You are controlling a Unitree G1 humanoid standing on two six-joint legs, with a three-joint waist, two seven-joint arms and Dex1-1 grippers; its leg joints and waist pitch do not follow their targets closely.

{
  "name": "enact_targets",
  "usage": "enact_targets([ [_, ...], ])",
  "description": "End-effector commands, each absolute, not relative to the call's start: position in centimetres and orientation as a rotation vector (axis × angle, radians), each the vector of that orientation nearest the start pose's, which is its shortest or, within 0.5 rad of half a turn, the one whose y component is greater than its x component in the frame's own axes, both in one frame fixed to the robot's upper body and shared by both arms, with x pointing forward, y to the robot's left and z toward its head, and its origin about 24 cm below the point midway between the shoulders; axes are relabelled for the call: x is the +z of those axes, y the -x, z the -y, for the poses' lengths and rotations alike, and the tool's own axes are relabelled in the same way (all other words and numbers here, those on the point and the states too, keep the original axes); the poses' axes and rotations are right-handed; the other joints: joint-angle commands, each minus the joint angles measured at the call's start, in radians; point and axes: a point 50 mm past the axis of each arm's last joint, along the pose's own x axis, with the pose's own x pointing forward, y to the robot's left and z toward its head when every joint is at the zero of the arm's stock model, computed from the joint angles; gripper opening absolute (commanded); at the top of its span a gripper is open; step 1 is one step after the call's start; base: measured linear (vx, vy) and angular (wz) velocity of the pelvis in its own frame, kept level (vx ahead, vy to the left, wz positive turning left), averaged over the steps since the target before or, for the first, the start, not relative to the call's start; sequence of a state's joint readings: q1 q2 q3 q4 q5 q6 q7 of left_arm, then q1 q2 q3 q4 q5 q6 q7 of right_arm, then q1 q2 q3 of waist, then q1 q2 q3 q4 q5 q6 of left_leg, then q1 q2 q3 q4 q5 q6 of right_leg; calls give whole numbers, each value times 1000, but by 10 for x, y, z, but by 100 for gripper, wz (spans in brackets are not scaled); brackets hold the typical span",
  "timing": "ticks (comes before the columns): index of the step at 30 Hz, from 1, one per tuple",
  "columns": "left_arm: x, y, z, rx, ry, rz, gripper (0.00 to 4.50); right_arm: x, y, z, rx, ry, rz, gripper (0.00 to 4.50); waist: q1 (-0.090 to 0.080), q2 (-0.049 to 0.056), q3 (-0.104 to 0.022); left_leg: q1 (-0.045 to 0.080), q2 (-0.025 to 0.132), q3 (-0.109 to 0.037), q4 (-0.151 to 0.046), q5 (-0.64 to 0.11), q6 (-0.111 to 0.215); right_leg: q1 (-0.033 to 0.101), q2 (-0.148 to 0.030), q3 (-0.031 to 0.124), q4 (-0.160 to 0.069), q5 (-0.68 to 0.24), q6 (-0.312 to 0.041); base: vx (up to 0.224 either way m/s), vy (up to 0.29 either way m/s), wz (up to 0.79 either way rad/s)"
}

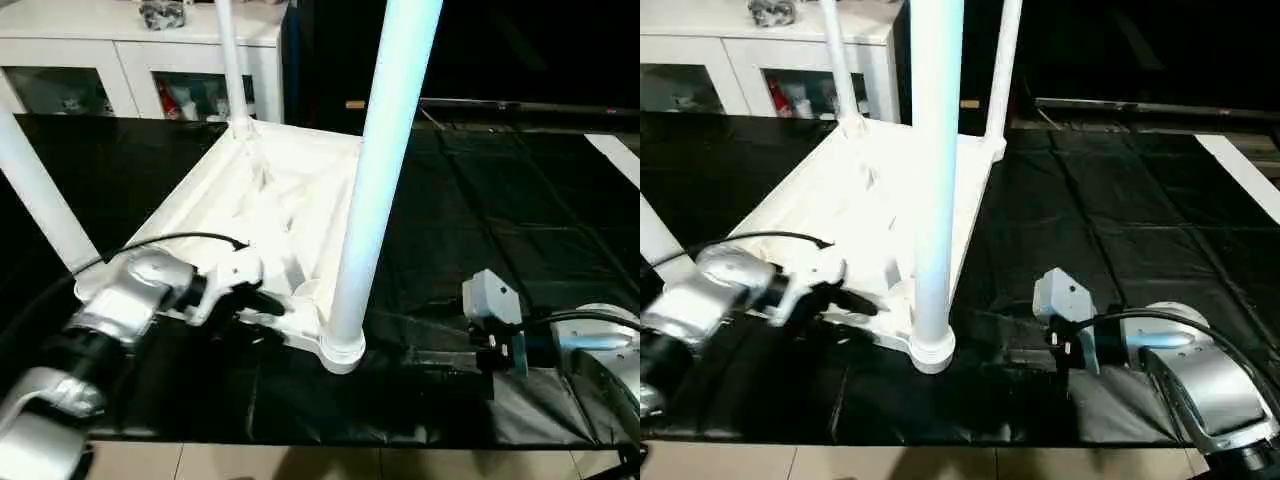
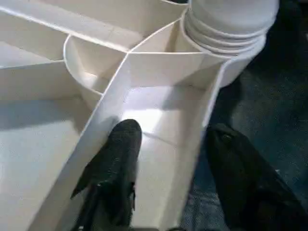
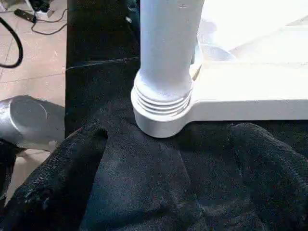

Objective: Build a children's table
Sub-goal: Rotate table base

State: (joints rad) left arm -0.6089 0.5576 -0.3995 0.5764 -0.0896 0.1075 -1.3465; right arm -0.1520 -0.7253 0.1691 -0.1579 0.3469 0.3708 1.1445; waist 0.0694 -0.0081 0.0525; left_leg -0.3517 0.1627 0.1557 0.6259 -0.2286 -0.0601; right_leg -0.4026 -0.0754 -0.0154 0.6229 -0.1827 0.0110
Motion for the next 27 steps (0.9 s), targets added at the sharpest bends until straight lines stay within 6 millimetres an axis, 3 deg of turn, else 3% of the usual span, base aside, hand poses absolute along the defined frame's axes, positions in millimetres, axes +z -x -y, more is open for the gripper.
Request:
enact_targets([
  [1,65,-314,-170,-1422,-477,-559,212,89,-236,184,1307,300,-401,450,6,-4,-57,-3,54,-10,-90,-162,32,50,-63,33,-74,-222,-251,0,0,0],
  [4,61,-312,-168,-1444,-489,-583,181,90,-237,183,1307,298,-400,450,8,0,-55,-2,53,-10,-93,-188,25,48,-62,34,-77,-249,-248,0,0,0],
  [10,57,-314,-167,-1430,-474,-593,129,90,-238,181,1309,298,-394,450,14,-3,-53,2,57,-8,-96,-218,10,44,-63,35,-80,-294,-235,0,0,0],
  [11,54,-313,-167,-1419,-455,-603,129,90,-238,180,1310,295,-391,450,17,-7,-53,2,58,-7,-96,-218,10,44,-64,35,-81,-298,-233,0,0,0],
  [14,46,-309,-167,-1370,-373,-636,119,89,-238,178,1307,292,-384,450,19,-5,-51,6,59,-2,-97,-241,6,39,-65,36,-84,-347,-222,0,0,0],
  [16,45,-309,-167,-1343,-339,-634,90,89,-238,178,1306,290,-382,450,20,-5,-49,7,59,-1,-97,-256,2,35,-64,36,-88,-377,-216,0,0,0],
  [17,44,-308,-165,-1300,-283,-617,87,89,-239,177,1300,289,-374,450,20,-15,-49,4,60,-3,-99,-249,4,37,-66,35,-87,-383,-209,0,0,0],
  [19,43,-309,-162,-1230,-216,-603,76,90,-240,177,1292,279,-363,450,17,-10,-47,0,63,-5,-102,-256,1,37,-66,33,-87,-399,-203,0,0,0],
  [21,43,-308,-161,-1206,-193,-598,72,90,-240,176,1292,277,-361,450,14,-23,-48,-1,61,-4,-99,-250,6,37,-66,34,-88,-416,-192,0,0,0],
  [22,43,-307,-160,-1188,-176,-599,72,90,-241,176,1292,276,-360,450,12,-20,-48,-9,59,-7,-101,-233,8,43,-67,33,-86,-416,-185,0,0,0],
  [24,42,-302,-158,-1182,-160,-609,67,90,-242,176,1292,275,-358,450,5,-21,-50,-7,57,-5,-98,-221,14,40,-65,33,-88,-410,-177,0,0,0],
  [25,43,-297,-156,-1185,-160,-615,66,89,-243,176,1290,277,-355,450,-2,-31,-52,-11,59,-5,-96,-187,27,44,-67,33,-81,-373,-184,0,0,0],
  [27,44,-293,-154,-1200,-173,-604,65,89,-246,176,1276,287,-347,450,-5,-28,-52,-10,56,-2,-94,-171,38,40,-64,33,-86,-361,-189,0,0,0],
])
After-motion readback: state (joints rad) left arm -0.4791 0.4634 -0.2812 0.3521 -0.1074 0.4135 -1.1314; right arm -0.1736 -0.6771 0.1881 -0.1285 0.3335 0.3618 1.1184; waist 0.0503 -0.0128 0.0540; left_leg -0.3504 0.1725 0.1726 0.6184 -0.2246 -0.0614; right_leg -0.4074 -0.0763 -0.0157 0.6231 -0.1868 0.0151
